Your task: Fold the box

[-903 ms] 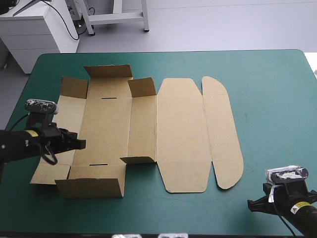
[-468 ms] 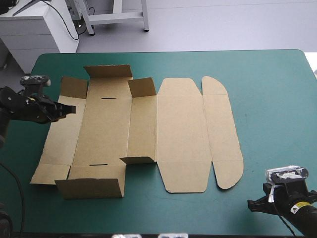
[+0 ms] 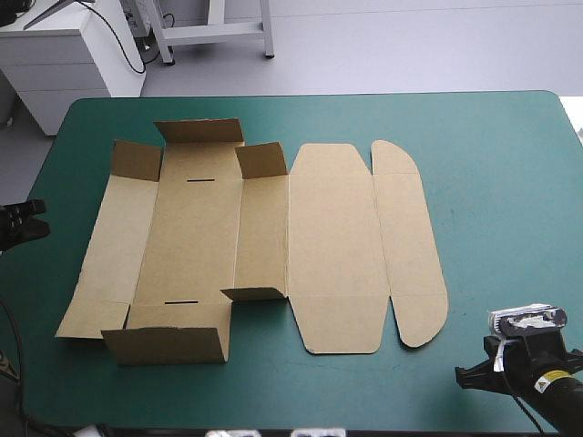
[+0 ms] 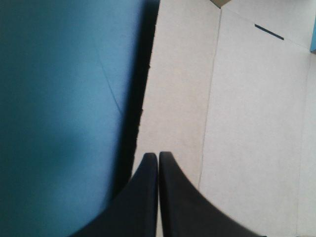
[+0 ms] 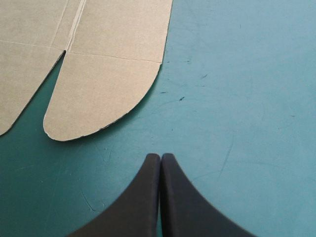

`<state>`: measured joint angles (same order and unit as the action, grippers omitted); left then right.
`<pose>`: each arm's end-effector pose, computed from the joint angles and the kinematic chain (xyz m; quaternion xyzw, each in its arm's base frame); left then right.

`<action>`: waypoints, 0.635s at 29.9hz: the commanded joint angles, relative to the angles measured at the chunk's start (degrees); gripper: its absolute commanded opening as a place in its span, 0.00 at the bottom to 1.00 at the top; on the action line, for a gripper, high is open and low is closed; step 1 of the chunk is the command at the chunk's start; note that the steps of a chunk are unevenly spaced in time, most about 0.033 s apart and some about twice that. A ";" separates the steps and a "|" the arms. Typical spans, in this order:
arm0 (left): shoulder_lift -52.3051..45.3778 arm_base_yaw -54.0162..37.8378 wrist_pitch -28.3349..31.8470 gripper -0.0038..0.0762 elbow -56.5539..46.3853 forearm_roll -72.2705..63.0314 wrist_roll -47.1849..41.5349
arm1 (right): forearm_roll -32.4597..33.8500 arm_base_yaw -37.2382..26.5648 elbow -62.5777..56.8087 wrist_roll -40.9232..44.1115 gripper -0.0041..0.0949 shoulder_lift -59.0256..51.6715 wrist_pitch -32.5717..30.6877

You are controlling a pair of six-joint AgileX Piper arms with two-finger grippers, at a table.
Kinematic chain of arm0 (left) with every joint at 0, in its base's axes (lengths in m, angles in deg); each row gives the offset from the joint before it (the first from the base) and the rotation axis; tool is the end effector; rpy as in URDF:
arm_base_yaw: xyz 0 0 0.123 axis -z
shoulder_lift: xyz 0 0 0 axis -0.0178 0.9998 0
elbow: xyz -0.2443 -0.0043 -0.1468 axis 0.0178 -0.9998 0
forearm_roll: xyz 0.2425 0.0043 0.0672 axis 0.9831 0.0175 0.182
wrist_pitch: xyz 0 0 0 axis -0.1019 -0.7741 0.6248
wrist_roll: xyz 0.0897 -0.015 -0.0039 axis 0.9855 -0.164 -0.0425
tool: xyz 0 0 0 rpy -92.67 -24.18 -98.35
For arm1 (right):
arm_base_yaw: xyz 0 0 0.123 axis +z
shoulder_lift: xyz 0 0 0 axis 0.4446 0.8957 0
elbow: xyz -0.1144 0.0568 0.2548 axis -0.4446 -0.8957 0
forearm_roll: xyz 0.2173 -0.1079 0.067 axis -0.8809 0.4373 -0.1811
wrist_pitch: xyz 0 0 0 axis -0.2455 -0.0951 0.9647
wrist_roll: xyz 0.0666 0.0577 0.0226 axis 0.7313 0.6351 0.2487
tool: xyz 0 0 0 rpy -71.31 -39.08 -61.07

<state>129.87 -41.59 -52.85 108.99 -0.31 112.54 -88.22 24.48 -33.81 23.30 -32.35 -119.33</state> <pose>0.2681 0.1725 0.3108 -0.1361 0.9312 -0.1984 0.2739 0.0649 0.0099 0.2677 -0.0630 0.9177 0.0320 0.3910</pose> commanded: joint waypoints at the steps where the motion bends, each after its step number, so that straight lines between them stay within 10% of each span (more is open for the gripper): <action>1: 0.31 -1.96 -3.60 0.04 1.79 -4.69 3.05 | -0.33 0.09 1.40 -0.22 0.02 0.31 2.62; 9: 2.90 -1.95 -4.33 0.08 1.79 -4.63 2.52 | -0.33 0.09 1.40 0.01 0.02 0.31 2.95; 19: 6.50 -1.72 -4.69 0.53 1.53 -4.30 2.69 | -0.46 0.09 1.40 1.12 0.02 0.31 4.11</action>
<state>137.68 -43.45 -53.01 109.05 -1.32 115.17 -88.22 24.48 -33.81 24.43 -32.35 -118.77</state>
